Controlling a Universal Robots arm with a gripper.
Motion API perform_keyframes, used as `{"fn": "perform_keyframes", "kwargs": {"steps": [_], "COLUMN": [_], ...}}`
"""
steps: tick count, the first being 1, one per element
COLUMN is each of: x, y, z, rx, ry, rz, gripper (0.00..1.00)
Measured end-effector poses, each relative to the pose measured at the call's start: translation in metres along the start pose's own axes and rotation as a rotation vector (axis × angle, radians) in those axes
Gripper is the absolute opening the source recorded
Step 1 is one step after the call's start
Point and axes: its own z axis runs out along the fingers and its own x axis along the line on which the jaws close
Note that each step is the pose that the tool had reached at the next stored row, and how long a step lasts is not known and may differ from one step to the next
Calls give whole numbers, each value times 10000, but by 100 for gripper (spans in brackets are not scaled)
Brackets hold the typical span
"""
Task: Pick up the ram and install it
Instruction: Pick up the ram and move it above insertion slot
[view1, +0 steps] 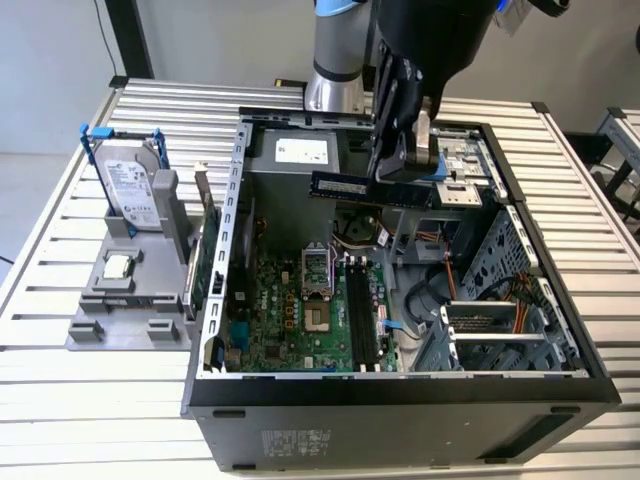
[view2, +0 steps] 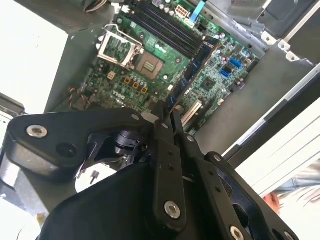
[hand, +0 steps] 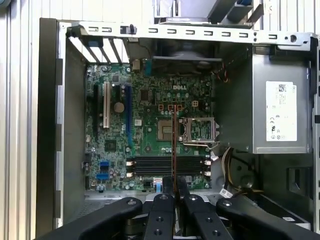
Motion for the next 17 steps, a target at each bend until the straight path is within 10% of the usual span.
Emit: {"fn": "perform_keyframes", "kwargs": {"steps": [13, 17], "x": [-1, -1], "y": [-75, -81], "z": [-6, 6], "rx": [8, 258], "ry": [5, 7], "rz": [-14, -103], "gripper": [0, 0]}}
